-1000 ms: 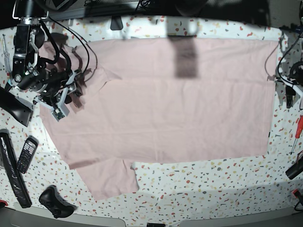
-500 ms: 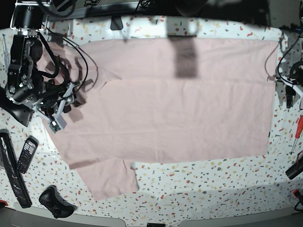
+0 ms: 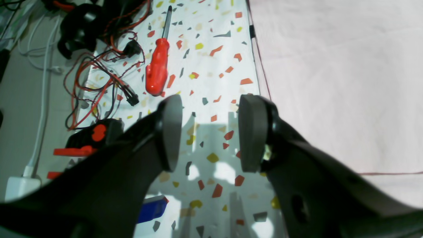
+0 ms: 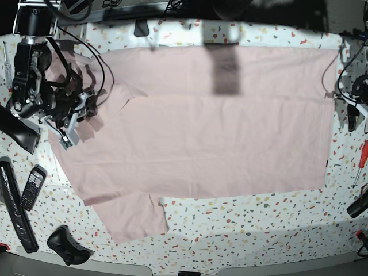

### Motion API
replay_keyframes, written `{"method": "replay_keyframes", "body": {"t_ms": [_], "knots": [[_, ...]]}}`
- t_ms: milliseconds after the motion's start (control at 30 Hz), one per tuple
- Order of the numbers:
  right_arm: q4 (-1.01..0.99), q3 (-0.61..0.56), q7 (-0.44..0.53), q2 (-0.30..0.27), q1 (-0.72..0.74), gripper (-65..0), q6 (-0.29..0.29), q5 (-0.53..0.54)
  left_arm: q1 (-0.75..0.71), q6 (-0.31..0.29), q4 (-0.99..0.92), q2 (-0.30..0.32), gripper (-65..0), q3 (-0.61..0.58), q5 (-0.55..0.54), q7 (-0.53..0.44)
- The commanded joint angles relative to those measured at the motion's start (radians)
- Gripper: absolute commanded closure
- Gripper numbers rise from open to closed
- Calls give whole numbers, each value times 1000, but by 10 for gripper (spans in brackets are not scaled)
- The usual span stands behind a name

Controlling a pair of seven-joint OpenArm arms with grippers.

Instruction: Fold the T-shirt properly

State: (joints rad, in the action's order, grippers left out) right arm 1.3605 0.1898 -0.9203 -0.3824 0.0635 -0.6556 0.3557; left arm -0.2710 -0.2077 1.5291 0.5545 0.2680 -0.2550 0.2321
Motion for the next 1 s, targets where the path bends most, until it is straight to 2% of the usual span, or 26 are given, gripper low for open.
{"method": "replay_keyframes", "body": {"t_ms": [0, 33, 100, 267, 500, 633, 800, 967], "knots": [[14, 6, 27, -16, 18, -60, -2, 6, 10, 5, 13, 22, -260, 12, 0, -24], [14, 6, 41, -16, 19, -6, -2, -4, 10, 6, 13, 22, -260, 12, 0, -24], [14, 6, 85, -16, 20, 0, -2, -48, 10, 6, 13, 22, -260, 12, 0, -24], [14, 6, 279, -15, 44, 0, -2, -144, 10, 6, 13, 21, -260, 12, 0, -24], [13, -57, 332, -14, 127, 0, -2, -148, 11, 5, 13, -5, -260, 12, 1, -25], [13, -157, 397, -13, 145, 0, 5, -254, 10, 5, 13, -23, -260, 12, 4, -25], [13, -214, 446, -13, 147, 0, 107, -275, 11, 5, 13, -25, -260, 12, 3, -25], [13, -217, 480, 2, 147, 0, 107, -275, 11, 5, 13, -25, -260, 12, 3, -25]]}}
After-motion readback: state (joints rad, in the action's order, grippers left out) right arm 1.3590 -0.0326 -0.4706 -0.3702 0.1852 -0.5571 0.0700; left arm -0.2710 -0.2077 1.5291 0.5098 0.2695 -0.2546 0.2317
